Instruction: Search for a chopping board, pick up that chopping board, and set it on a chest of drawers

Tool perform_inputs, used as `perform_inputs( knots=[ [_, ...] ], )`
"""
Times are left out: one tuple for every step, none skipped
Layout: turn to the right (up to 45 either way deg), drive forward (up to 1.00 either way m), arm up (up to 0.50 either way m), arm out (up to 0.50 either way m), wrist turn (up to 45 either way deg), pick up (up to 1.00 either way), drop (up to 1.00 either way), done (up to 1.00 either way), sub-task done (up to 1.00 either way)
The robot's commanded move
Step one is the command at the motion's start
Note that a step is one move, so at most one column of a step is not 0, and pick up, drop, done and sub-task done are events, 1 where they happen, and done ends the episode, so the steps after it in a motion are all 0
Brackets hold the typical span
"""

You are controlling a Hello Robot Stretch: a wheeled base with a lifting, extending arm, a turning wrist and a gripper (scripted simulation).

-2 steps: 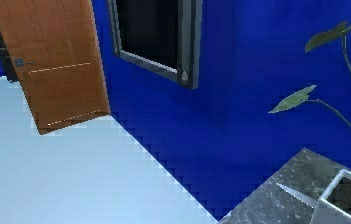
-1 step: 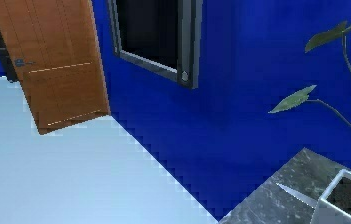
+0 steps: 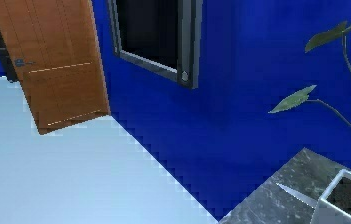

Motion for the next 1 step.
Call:
perform_inputs(
  knots=[
    [0.0, 0.0, 0.0, 0.0, -21.0, 0.0, 0.0, 0.0, 0.0]
  ],
)
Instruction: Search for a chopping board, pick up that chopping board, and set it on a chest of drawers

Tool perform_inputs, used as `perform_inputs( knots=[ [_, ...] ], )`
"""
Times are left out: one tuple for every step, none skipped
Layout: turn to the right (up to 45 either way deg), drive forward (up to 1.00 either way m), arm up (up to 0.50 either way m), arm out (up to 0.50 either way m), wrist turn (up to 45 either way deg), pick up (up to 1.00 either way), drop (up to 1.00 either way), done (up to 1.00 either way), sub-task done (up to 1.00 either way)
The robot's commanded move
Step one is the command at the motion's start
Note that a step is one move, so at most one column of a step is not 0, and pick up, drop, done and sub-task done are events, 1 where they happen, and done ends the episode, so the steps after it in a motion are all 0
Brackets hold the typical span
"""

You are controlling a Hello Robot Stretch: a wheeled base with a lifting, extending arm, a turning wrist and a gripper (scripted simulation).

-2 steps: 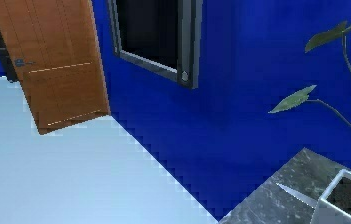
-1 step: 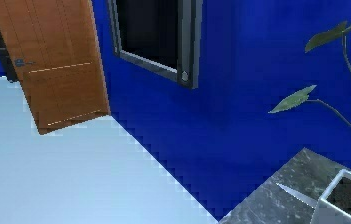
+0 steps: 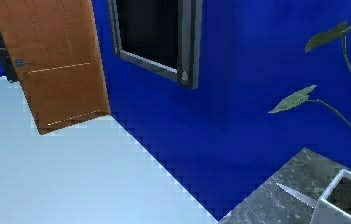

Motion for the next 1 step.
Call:
perform_inputs(
  knots=[
    [0.0, 0.0, 0.0, -0.42, 0.0, 0.0, 0.0, 0.0, 0.0]
  ],
)
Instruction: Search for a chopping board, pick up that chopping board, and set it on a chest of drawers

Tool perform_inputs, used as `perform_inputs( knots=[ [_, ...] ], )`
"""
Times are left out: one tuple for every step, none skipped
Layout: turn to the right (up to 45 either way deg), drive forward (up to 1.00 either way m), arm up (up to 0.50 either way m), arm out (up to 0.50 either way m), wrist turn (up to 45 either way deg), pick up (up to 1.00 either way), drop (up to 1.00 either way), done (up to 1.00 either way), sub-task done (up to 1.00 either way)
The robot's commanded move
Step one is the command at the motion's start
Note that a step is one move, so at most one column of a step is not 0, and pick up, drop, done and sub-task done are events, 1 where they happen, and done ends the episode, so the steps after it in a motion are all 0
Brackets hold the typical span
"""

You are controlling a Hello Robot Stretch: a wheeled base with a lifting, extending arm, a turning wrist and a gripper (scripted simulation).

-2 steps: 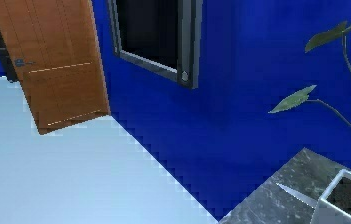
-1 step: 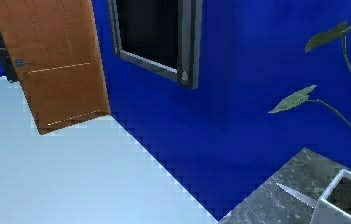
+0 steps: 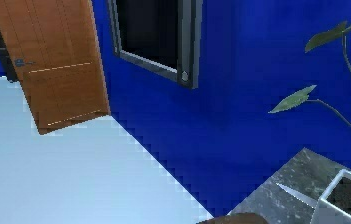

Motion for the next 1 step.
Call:
perform_inputs(
  knots=[
    [-45.0, 0.0, 0.0, 0.0, 0.0, 0.0, 0.0, 0.0, 0.0]
  ],
)
